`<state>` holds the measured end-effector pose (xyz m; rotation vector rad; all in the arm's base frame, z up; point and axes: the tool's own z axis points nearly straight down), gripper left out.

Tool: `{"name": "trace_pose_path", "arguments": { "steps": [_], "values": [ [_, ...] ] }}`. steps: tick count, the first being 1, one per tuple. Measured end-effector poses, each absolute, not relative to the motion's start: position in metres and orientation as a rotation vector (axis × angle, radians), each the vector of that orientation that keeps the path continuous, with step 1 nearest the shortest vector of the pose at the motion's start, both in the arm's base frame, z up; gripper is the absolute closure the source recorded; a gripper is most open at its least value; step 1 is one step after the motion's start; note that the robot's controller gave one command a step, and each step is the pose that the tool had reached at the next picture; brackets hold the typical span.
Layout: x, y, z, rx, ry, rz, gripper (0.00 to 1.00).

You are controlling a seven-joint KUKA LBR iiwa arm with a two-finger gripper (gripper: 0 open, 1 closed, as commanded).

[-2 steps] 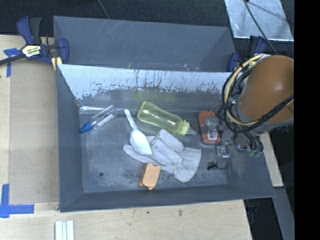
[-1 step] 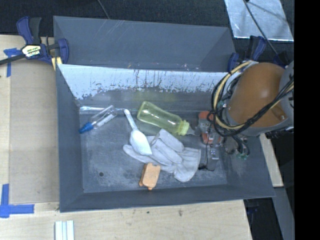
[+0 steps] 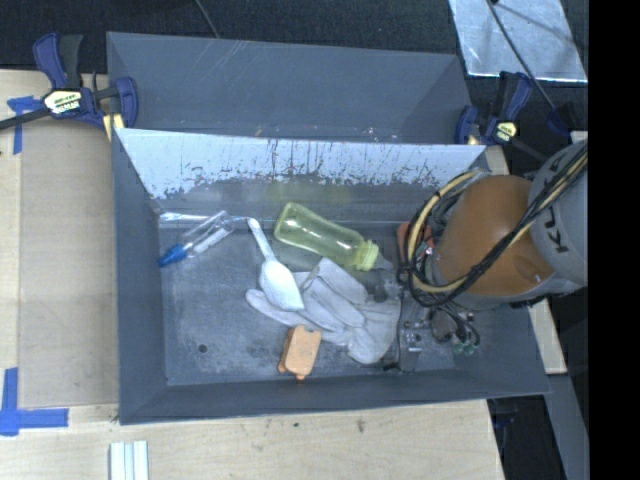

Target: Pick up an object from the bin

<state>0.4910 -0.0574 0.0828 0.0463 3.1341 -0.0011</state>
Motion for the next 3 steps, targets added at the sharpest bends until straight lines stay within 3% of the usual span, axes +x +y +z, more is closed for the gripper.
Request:
{"name": "trace_pose_path", "arguments": {
  "steps": [1, 2, 3],
  "values": [
    [0.488, -0.054, 0.063, -0.016, 3.127, -0.006, 1.0],
    [0.487, -0.051, 0.069, -0.035, 3.133, -0.004, 1.0],
    [0.483, -0.036, 0.205, -0.096, 3.138, -0.001, 1.0]
  ]
}}
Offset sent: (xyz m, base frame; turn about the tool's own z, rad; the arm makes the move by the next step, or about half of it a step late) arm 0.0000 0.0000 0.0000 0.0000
